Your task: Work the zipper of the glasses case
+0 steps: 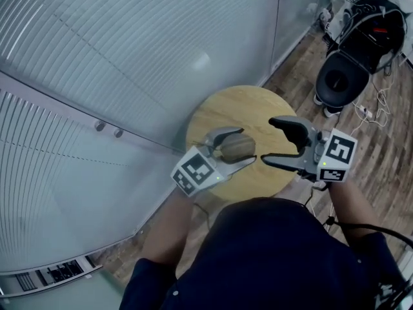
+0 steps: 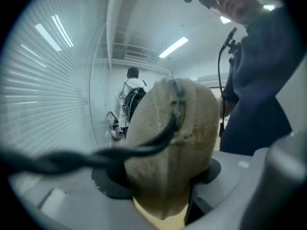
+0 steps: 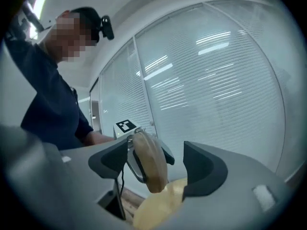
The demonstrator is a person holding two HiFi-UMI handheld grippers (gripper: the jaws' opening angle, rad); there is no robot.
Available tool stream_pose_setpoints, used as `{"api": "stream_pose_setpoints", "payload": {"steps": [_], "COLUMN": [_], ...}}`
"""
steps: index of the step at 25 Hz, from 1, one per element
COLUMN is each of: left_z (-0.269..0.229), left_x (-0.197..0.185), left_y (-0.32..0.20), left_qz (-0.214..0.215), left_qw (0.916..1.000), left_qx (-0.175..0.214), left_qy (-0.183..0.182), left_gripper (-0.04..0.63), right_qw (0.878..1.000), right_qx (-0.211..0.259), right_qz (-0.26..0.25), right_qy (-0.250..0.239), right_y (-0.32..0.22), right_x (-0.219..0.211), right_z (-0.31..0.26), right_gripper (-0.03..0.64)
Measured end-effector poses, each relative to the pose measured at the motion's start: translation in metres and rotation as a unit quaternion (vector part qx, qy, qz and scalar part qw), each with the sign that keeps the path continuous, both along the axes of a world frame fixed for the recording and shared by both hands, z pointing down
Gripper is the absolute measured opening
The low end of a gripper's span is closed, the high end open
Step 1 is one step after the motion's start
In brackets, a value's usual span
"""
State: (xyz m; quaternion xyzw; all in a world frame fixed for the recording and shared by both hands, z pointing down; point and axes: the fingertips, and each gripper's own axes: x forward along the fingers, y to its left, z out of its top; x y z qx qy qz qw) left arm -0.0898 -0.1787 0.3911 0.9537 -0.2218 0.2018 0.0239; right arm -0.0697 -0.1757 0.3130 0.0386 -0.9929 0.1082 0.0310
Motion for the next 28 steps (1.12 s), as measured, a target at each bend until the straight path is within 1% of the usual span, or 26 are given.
{"api": "stream_pose_setpoints", "payload": {"steps": [1,3,4,6,8,10,11,14,16,17,18,19,20,23,25,26,27,28], "left_z": [0.006,0.016,0.023,0.036,0.043,0.048,0.051,0.061,0.067,0.069,0.070,0.070,0.069,0.066,0.065,0.065,0.065,0.063], "left_x": [0.003,0.008,0.010,0.012,0.017,0.021,0.022,0.019,0.014,0.013,0.014,0.016,0.019,0.024,0.025,0.025,0.025,0.024], "left_y": [0.001,0.004,0.006,0.011,0.014,0.018,0.021,0.024,0.025,0.027,0.030,0.033,0.037,0.047,0.048,0.048,0.048,0.047], "left_qz": [0.002,0.007,0.009,0.014,0.027,0.044,0.052,0.064,0.068,0.072,0.077,0.084,0.093,0.114,0.111,0.108,0.106,0.102], "left_qw": [0.9997,0.9978,0.9964,0.9922,0.9854,0.9760,0.9700,0.9473,0.9339,0.9298,0.9279,0.9277,0.9282,0.9338,0.9378,0.9386,0.9400,0.9431], "left_qx": [0.002,0.002,0.001,0.002,0.020,0.040,0.051,0.083,0.094,0.096,0.096,0.097,0.099,0.103,0.098,0.096,0.093,0.086], "left_qy": [-0.025,-0.066,-0.085,-0.124,-0.167,-0.209,-0.232,-0.303,-0.338,-0.348,-0.352,-0.351,-0.346,-0.323,-0.314,-0.313,-0.311,-0.304], "left_gripper": [0.316,0.316,0.316,0.316,0.316,0.316,0.316,0.316,0.316,0.316,0.316,0.316,0.316,0.314,0.313,0.313,0.313,0.313], "right_qw": [0.999,0.993,0.990,0.984,0.976,0.967,0.964,0.953,0.945,0.943,0.941,0.940,0.940,0.946,0.951,0.953,0.955,0.958], "right_qx": [0.024,0.072,0.088,0.088,0.074,0.071,0.071,0.061,0.058,0.060,0.060,0.058,0.051,0.017,-0.002,-0.010,-0.015,-0.016], "right_qz": [-0.015,-0.041,-0.054,-0.082,-0.119,-0.151,-0.163,-0.205,-0.226,-0.235,-0.244,-0.254,-0.265,-0.288,-0.290,-0.288,-0.283,-0.277], "right_qy": [0.030,0.079,0.100,0.134,0.168,0.194,0.200,0.216,0.227,0.228,0.225,0.219,0.209,0.150,0.111,0.096,0.083,0.070], "right_y": [0.006,0.019,0.025,0.035,0.046,0.055,0.059,0.071,0.077,0.080,0.083,0.086,0.089,0.094,0.093,0.092,0.090,0.087], "right_x": [-0.008,-0.021,-0.026,-0.036,-0.044,-0.051,-0.054,-0.058,-0.057,-0.056,-0.055,-0.052,-0.049,-0.042,-0.038,-0.035,-0.034,-0.033], "right_z": [-0.006,-0.016,-0.017,-0.014,-0.001,0.013,0.019,0.033,0.039,0.041,0.042,0.041,0.041,0.032,0.023,0.020,0.016,0.013], "right_gripper": [0.362,0.325,0.315,0.273,0.237,0.206,0.201,0.165,0.147,0.143,0.128,0.104,0.099,0.071,0.042,0.014,0.009,0.009]}}
